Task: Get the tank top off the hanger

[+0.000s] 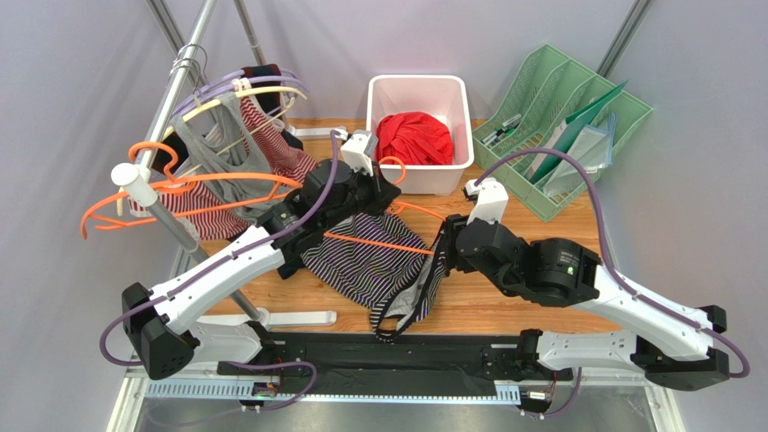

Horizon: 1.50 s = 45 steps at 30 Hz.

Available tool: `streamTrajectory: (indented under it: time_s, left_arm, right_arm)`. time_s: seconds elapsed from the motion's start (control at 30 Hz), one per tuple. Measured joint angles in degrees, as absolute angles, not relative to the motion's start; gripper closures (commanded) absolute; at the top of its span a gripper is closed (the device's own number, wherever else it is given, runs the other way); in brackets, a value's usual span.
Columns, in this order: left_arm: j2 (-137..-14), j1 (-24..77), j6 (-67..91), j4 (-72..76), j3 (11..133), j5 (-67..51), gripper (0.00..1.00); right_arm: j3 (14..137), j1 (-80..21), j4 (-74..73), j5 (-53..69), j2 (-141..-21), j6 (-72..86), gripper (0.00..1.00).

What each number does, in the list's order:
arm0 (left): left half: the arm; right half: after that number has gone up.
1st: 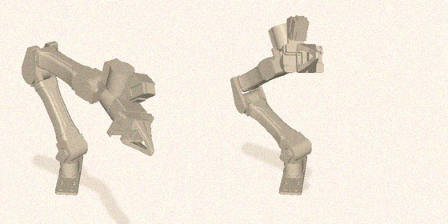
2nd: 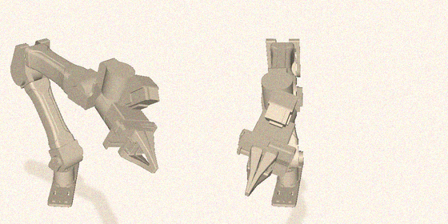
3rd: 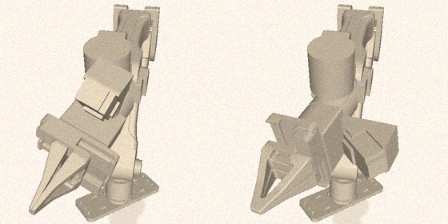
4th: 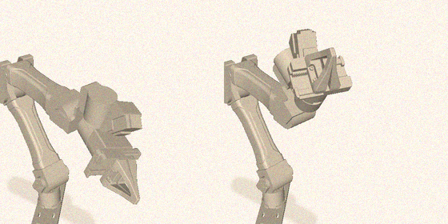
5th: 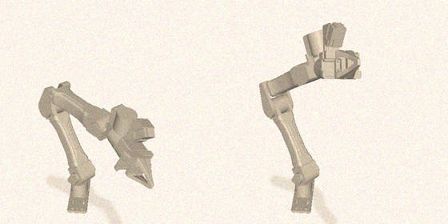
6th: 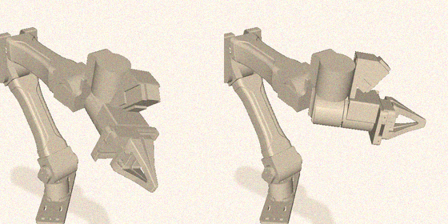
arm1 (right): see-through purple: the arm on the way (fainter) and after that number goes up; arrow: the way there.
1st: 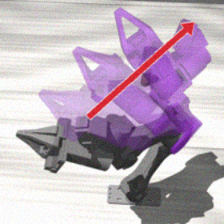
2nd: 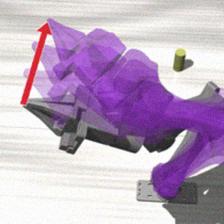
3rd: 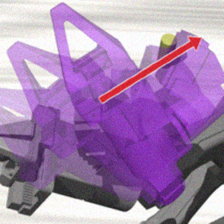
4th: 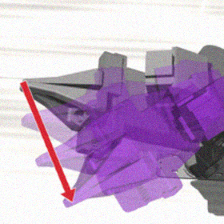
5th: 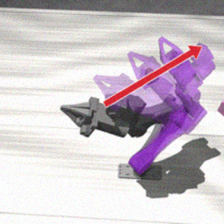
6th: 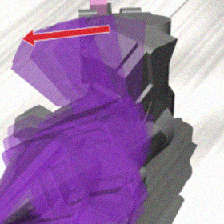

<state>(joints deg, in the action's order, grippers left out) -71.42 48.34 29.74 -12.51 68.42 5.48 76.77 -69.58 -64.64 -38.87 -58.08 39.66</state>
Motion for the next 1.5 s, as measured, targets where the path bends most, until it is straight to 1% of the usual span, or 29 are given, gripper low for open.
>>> streamTrajectory:
  time_s: [0.1,0.27,0.33,0.43,0.47,0.53,0.63,0.67,1.1,1.27,1.5]
  left_arm:
    - [-70.74,48.34,29.93,-12.12,67.83,5.48,1.00]
    - [-70.04,48.34,30.28,-11.81,67.22,5.26,1.00]
    - [-69.95,48.31,30.48,-11.68,67.02,5.13,1.00]
    - [-69.63,48.31,30.83,-11.62,66.59,4.91,1.00]
    - [-69.45,48.31,30.92,-11.33,66.30,4.75,1.00]
    - [-69.06,48.31,31.05,-11.31,65.93,4.56,1.00]
    - [-68.69,48.31,31.18,-11.29,65.87,4.36,1.00]
    - [-68.58,48.29,31.22,-11.27,65.82,4.27,1.00]
    - [-67.57,48.29,31.14,-11.99,65.60,4.62,1.00]
    - [-67.61,48.29,29.89,-13.28,65.63,7.01,1.00]
    - [-67.51,48.29,27.46,-16.27,66.22,8.75,1.00]
  right_arm:
    - [76.75,-69.58,-64.75,-40.32,-60.16,39.64,0.57]
    - [75.50,-69.58,-64.07,-41.89,-62.46,39.46,0.67]
    - [74.89,-69.58,-63.61,-42.52,-62.81,39.40,0.69]
    - [74.39,-69.58,-63.26,-43.53,-63.05,39.35,0.77]
    - [74.19,-69.58,-63.07,-43.92,-63.09,39.31,0.82]
    - [73.82,-69.58,-62.89,-44.58,-63.22,39.16,0.85]
    - [73.08,-69.58,-62.26,-45.69,-63.42,39.16,0.98]
    - [72.73,-69.58,-62.19,-46.15,-63.42,39.11,1.00]
    - [71.22,-69.45,-62.08,-49.87,-62.13,37.36,1.00]
    - [69.80,-67.53,-63.53,-51.48,-55.66,36.75,1.00]
    - [63.22,-61.43,-65.73,-51.68,-45.87,37.06,1.00]
